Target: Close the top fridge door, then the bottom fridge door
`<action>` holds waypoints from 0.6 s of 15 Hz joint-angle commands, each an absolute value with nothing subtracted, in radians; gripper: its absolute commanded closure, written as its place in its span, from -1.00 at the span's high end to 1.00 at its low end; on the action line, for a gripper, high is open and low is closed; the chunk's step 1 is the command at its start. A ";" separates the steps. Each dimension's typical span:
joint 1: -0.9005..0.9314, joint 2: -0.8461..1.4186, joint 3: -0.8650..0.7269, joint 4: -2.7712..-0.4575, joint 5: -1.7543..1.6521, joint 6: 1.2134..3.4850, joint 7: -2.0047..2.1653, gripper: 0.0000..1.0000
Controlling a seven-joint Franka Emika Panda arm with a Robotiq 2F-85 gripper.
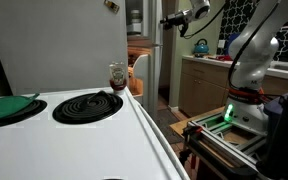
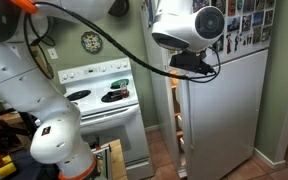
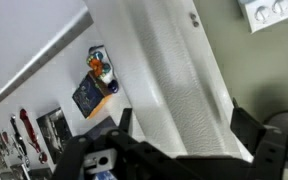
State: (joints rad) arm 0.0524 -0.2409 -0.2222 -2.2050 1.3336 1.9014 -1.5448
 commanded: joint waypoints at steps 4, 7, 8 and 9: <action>-0.014 -0.198 -0.158 -2.163 1.377 1.775 -1.556 1.00; -0.017 -0.196 -0.140 -2.163 1.385 1.724 -1.549 1.00; -0.017 -0.195 -0.133 -2.163 1.389 1.709 -1.545 1.00; -0.016 -0.193 -0.127 -2.163 1.395 1.696 -1.542 1.00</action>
